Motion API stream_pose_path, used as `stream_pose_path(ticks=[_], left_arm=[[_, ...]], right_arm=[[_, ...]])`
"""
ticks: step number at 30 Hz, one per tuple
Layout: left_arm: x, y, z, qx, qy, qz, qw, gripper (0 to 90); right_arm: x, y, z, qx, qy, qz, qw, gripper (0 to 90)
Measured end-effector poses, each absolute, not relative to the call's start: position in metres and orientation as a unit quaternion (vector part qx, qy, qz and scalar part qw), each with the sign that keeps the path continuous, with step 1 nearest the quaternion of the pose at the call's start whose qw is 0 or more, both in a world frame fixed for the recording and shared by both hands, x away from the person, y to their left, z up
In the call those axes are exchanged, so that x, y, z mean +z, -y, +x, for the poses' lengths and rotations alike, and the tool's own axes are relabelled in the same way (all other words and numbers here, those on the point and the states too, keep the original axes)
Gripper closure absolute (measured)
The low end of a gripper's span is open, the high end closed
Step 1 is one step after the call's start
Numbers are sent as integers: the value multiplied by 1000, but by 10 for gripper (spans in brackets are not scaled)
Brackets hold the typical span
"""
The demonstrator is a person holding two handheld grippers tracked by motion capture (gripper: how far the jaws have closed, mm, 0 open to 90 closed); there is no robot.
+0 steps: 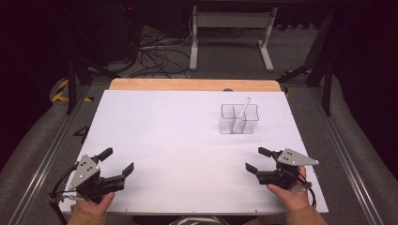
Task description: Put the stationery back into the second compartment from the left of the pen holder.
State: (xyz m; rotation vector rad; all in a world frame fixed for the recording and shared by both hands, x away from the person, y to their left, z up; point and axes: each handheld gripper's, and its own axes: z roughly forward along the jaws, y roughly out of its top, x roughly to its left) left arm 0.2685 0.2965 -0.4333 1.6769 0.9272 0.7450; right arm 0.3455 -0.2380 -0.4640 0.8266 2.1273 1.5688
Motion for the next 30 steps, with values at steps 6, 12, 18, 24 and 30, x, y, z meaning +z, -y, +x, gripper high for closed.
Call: stream_pose_path(ticks=[6, 12, 18, 24, 30], left_arm=[[-434, -295, 269, 309, -387, 699, 516, 128], [-437, -294, 270, 307, -383, 705, 512, 128], [-439, -294, 272, 299, -386, 706, 513, 127], [-441, -297, 272, 296, -383, 700, 525, 121], [-442, -295, 273, 305, -374, 706, 519, 115]], right_arm=[[-477, 238, 341, 538, -765, 295, 197, 191], [-482, 233, 341, 526, -771, 303, 194, 191], [-481, 233, 341, 530, -767, 307, 192, 194], [-476, 236, 342, 527, -766, 315, 191, 213], [-474, 238, 342, 526, -767, 312, 196, 213]])
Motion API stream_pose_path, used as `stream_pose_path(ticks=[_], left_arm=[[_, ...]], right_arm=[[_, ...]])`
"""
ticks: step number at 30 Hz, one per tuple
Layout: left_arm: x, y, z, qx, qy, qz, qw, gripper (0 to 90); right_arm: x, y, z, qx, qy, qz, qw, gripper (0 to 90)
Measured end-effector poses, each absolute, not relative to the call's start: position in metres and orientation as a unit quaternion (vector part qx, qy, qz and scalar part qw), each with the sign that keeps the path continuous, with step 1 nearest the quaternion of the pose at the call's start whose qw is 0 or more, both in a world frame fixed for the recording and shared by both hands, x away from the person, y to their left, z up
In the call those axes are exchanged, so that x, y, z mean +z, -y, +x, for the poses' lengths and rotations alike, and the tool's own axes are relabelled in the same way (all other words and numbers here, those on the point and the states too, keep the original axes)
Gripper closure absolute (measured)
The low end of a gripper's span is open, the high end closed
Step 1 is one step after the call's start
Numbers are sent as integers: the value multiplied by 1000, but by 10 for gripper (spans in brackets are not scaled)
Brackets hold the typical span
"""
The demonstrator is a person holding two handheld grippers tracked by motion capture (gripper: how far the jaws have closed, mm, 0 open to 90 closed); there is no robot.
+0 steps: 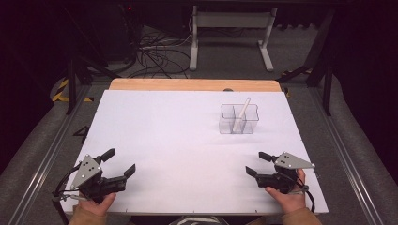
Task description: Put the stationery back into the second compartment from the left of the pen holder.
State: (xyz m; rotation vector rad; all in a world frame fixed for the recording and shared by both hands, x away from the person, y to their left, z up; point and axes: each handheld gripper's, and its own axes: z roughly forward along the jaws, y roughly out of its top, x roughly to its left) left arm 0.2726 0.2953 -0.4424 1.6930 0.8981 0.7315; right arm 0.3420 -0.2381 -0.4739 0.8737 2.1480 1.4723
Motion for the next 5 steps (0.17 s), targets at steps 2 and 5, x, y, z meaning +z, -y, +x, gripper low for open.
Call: stream_pose_path(ticks=[2, 5], left_arm=[[-443, -294, 272, 315, -369, 709, 512, 115], [-444, -292, 273, 314, -363, 712, 512, 112]], right_arm=[[-473, 239, 342, 525, -765, 312, 204, 213], [-473, 242, 342, 524, -763, 315, 209, 213]])
